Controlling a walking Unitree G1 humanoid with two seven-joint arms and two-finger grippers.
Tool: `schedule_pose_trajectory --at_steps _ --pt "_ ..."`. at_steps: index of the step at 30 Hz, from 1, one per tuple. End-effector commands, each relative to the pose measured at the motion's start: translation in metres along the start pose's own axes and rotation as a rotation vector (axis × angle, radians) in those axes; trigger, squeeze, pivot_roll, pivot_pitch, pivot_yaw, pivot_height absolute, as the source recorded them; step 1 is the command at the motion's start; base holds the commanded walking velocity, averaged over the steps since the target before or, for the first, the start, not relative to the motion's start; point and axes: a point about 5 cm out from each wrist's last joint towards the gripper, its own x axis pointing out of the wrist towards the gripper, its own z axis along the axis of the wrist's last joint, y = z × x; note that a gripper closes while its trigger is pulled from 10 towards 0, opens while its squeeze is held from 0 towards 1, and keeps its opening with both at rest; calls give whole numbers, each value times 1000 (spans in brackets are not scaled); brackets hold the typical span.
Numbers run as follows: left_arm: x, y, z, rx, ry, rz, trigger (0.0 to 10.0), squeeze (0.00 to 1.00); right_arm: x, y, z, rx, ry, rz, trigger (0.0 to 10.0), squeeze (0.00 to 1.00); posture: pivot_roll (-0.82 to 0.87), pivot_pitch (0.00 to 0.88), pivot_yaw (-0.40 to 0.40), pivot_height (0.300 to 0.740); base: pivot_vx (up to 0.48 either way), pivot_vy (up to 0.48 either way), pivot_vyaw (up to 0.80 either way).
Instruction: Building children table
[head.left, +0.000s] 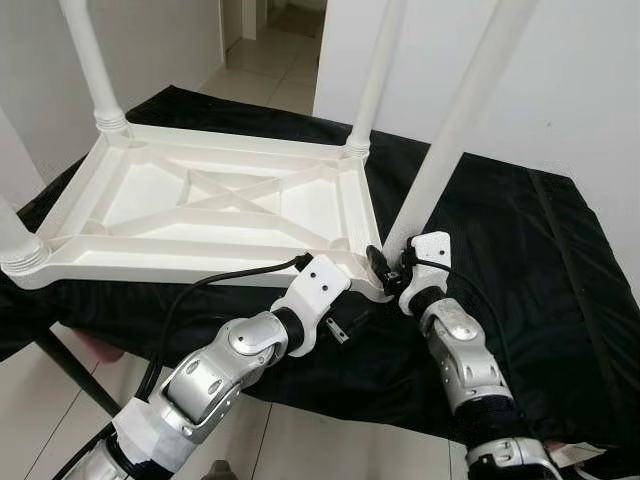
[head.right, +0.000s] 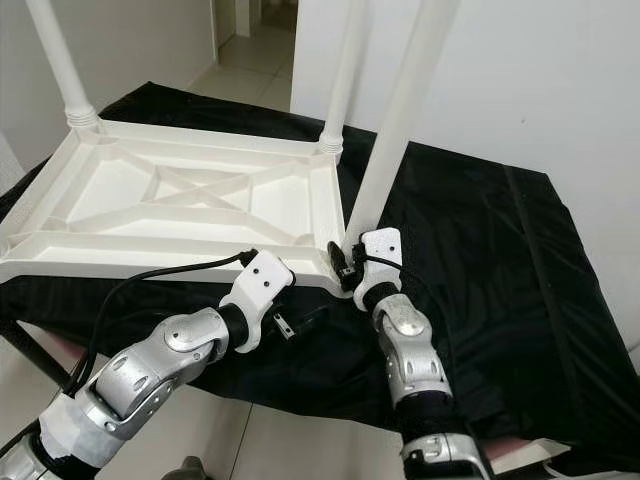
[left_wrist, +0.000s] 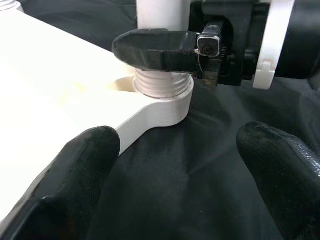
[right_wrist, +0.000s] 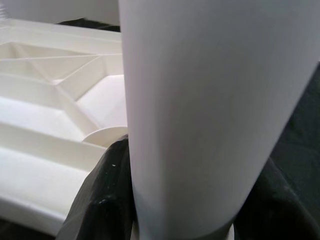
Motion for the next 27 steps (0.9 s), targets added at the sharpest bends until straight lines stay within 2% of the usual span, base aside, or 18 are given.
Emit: schedule_pose_trajectory --at_steps 1,4,6,8,12,13,18,20,22,25,26,27 --pt "0 -9 -1 13 -1 -138 10000 0 -8 -5 -13 -15 63 -87 10000 0 149 0 -104 740 0 0 0" --pt "1 -9 -1 15 -2 -140 10000 0 -10 -2 -13 -9 60 -131 10000 0 148 0 -106 740 0 0 0" --pt "1 -10 -1 16 -3 -142 10000 0 -12 5 -12 17 53 -218 10000 0 150 0 -108 740 0 0 0" --pt "1 -10 -1 20 -8 -143 10000 0 -13 16 -9 40 52 -207 10000 0 152 0 -109 740 0 0 0" --pt "1 -10 -1 23 -10 -143 10000 0 -13 16 -7 45 48 -213 10000 0 152 0 -109 740 0 0 0" --pt "1 -11 -1 26 -12 -145 10000 0 -13 13 -6 60 41 -212 10000 1000 153 0 -111 740 0 0 0" --pt "0 -12 -2 30 -12 -147 10000 0 -13 5 -3 65 22 -215 10000 1000 152 0 -109 740 0 0 0" --pt "0 -12 -2 32 -12 -147 10000 0 -11 1 0 69 13 -186 10000 1000 150 0 -107 740 0 0 0" --pt "1 -11 -2 36 -12 -148 10000 0 -6 -7 7 38 -9 -73 10000 1000 148 0 -104 740 0 0 0" --pt "1 -11 -1 37 -13 -149 10000 0 -5 -8 8 34 -10 -46 10000 1000 148 0 -104 740 0 0 0" --pt "1 -10 -1 37 -13 -149 10000 0 -3 -11 10 31 -12 7 10000 0 147 0 -102 740 0 0 0" --pt "1 -10 -1 37 -13 -149 10000 0 -3 -11 10 31 -12 7 10000 0 147 0 -102 740 0 0 0"
